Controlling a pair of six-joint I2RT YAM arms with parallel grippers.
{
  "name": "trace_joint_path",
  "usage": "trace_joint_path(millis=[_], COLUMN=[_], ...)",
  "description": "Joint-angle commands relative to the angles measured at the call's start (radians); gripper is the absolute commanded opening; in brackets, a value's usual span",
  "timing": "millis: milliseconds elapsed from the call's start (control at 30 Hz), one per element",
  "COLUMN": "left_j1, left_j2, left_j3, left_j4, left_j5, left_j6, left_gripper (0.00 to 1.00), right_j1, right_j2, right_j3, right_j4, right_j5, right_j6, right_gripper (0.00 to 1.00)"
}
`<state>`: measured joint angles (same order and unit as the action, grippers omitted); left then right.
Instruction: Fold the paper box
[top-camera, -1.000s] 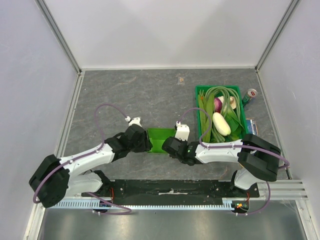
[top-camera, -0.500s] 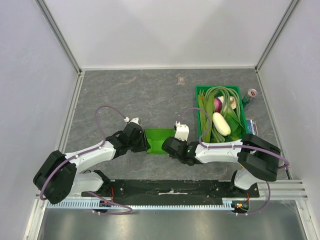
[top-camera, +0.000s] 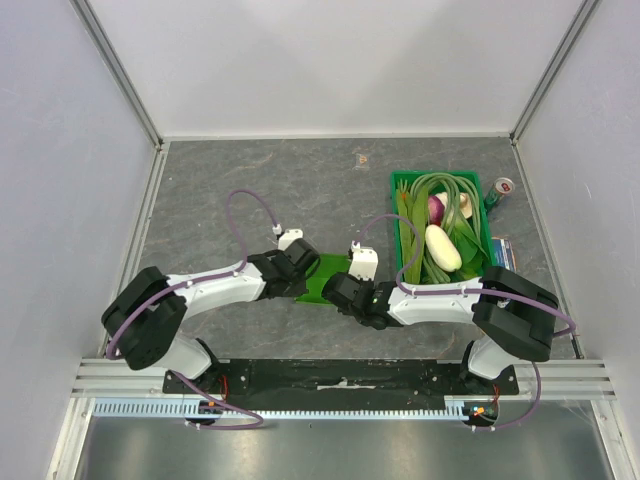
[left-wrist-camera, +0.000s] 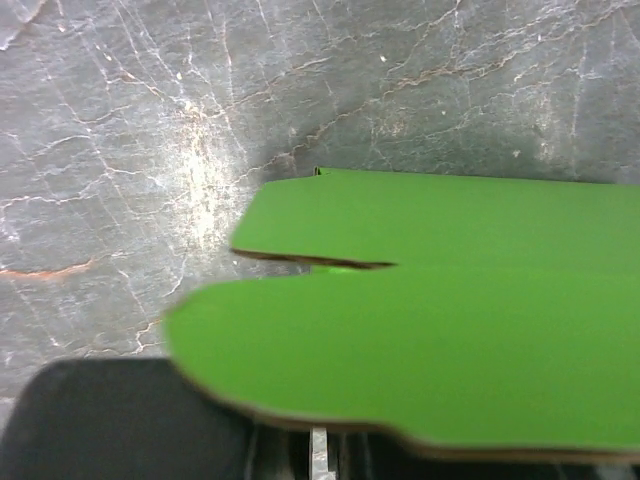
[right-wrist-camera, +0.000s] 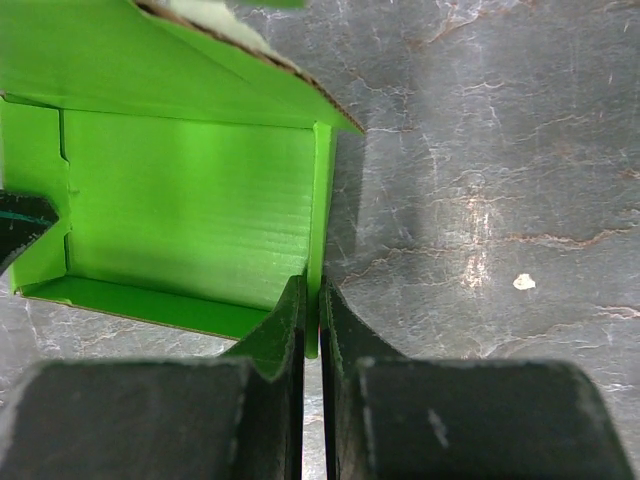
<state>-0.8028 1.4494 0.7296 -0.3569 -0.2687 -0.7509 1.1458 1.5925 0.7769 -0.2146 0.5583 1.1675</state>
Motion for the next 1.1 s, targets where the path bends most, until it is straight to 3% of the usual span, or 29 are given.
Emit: trace_joint_path(millis=[0,233,367,600,700,800,867,900,1000,1067], left_j1=[-0.061,-0.156,-0.161,-0.164,-0.159,-0.154,-0.153,-0.150,-0.136,-0.112], left_j2=[0.124,0.337,0.457,0.447,0.381,0.338,0.274,0.243,0.102,0.037], left_j3=[0.051,0.198,0.243,0.191,0.119,0.091,0.071,0.061,0.015,-0.001], left_j4=[-0.201,-0.459,-0.488,-0.320,-0.153,-0.085,-0.071,-0.062,-0.013,-0.007], left_j5=[-0.283,-0.486,-0.483,-0.417,-0.322,-0.244,-0.213,-0.204,-0.153,-0.121], left_j6=[-0.080,-0.281,-0.332,-0.214,-0.107,-0.064,-0.057,-0.061,-0.044,-0.036], left_gripper=[0.02,0.02,0.02,0.02,0.02,0.03,0.10,0.23,0.43,0.49], right_j1=[0.006,0.006,0.005,0.005,0.003,0.003,0.005,0.005,0.003,0.003], right_j2=[0.009,0.057,0.060,0.052,0.050,0.043,0.035,0.031,0.017,0.009], right_j3=[0.041,0.059,0.056,0.041,0.033,0.032,0.033,0.030,0.028,0.027], right_j4=[-0.005,-0.002,0.003,0.018,0.033,0.037,0.034,0.037,0.027,0.031], right_j5=[-0.003,-0.026,-0.031,-0.037,-0.041,-0.034,-0.023,-0.021,-0.002,0.005], right_j6=[0.035,0.047,0.052,0.055,0.054,0.038,0.024,0.020,0.001,-0.005], right_gripper=[0.00,0.00,0.00,0.00,0.00,0.00,0.00,0.00,0.02,0.06])
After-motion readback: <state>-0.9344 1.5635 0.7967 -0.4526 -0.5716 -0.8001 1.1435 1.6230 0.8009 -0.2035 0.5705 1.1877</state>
